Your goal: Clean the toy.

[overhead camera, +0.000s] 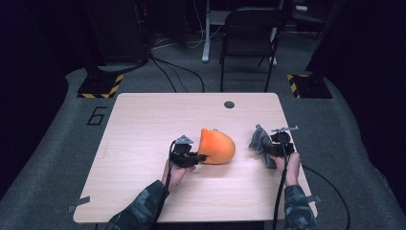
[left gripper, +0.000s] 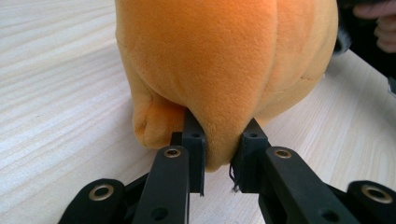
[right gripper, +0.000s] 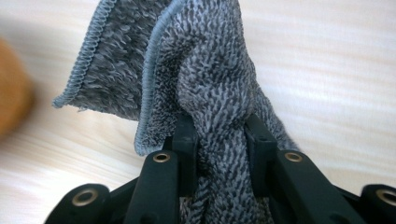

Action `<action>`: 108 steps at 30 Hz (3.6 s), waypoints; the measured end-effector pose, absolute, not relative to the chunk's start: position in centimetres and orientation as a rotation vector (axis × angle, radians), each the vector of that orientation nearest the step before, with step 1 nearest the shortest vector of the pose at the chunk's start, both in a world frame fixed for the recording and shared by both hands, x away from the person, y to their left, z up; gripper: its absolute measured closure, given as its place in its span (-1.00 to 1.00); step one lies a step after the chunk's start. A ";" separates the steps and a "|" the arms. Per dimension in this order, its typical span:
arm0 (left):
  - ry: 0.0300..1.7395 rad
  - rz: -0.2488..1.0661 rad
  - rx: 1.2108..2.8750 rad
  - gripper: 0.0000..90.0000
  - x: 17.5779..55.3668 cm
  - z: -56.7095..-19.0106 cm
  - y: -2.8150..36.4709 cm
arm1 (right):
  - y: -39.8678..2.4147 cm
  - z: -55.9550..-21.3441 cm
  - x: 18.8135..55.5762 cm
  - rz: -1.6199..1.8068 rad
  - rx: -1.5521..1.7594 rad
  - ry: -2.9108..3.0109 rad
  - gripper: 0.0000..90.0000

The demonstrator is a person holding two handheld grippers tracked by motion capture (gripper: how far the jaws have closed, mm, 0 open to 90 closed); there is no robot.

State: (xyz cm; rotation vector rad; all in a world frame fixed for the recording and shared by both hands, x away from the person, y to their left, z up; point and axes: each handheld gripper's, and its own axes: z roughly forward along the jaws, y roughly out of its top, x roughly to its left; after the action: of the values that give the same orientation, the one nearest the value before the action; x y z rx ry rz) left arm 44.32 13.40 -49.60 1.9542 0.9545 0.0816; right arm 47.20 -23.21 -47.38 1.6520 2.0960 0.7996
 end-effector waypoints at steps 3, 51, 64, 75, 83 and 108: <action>0.947 0.093 1.961 0.72 44.3 -49.5 13.3 | -22.9 -46.1 46.9 0.855 1.631 2.087 0.57; 0.842 0.196 2.024 0.70 43.3 -49.6 11.7 | -14.2 -45.8 46.0 0.702 1.371 2.305 0.61; 0.814 0.207 2.023 0.69 43.3 -49.5 11.6 | -15.8 -42.3 45.1 0.945 1.385 2.261 0.60; 0.797 0.216 2.044 0.68 43.0 -49.4 11.4 | -9.5 -40.0 42.3 1.188 1.165 2.376 0.59; 0.787 0.228 2.056 0.67 43.0 -49.4 11.0 | -8.8 -41.5 42.7 0.995 1.118 2.359 0.59; 0.802 0.216 2.028 0.67 43.3 -49.5 11.1 | -13.2 -42.8 44.6 0.910 1.277 2.360 0.57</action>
State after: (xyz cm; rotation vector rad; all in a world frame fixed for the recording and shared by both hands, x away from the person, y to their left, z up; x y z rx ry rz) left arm 43.26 11.14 -49.51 2.0284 0.8017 0.2159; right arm 44.63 -13.20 -42.84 1.2771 2.3604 0.9098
